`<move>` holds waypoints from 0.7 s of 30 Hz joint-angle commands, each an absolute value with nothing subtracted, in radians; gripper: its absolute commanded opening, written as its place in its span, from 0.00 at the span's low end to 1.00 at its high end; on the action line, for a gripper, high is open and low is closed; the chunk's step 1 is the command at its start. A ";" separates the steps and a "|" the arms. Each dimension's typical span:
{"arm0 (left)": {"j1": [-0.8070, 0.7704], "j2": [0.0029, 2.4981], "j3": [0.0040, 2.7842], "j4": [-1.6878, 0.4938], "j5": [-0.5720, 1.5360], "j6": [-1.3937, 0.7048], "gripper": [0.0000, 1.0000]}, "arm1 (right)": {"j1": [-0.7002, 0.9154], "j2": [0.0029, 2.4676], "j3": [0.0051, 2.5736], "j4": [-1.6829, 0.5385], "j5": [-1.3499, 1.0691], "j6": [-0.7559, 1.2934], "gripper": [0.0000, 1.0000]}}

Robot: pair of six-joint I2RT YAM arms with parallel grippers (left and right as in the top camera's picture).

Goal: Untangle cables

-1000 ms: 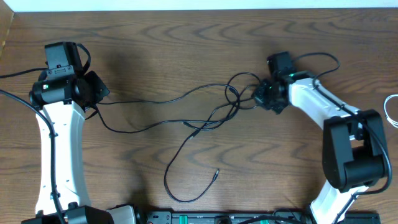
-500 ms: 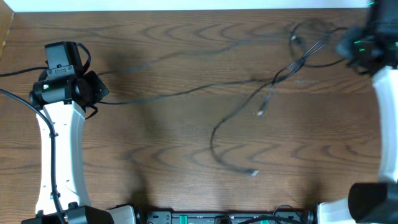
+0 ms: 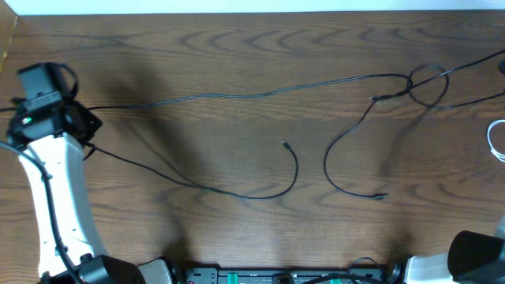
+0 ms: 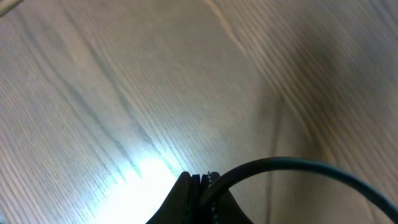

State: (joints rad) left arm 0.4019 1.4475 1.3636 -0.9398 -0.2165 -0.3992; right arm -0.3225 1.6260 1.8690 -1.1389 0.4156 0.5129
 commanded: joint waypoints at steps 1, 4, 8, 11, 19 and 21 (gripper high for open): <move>0.448 1.451 1.359 -0.928 -0.084 -0.455 0.07 | -0.331 1.627 1.888 -1.125 0.334 0.507 0.01; 0.437 1.451 1.359 -0.902 -0.002 -0.437 0.08 | -0.313 1.627 1.888 -1.104 0.259 0.480 0.01; 0.417 1.451 1.359 -0.884 -0.017 -0.404 0.08 | -0.298 1.627 1.888 -1.110 0.339 0.496 0.01; 0.459 1.450 1.359 -0.884 -0.037 -0.488 0.07 | -0.319 1.627 1.888 -1.140 0.461 0.565 0.01; 0.615 1.450 1.359 -0.859 -0.030 -0.656 0.07 | -0.439 1.627 1.888 -1.162 0.515 0.663 0.01; 0.652 1.450 1.359 -0.852 -0.005 -0.676 0.07 | -0.467 1.627 1.888 -1.161 0.474 0.685 0.01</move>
State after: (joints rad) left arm 0.5999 1.4475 1.3636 -0.8616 -0.0204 -0.5930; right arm -0.4202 1.6260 1.8690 -1.1625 0.4606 0.6109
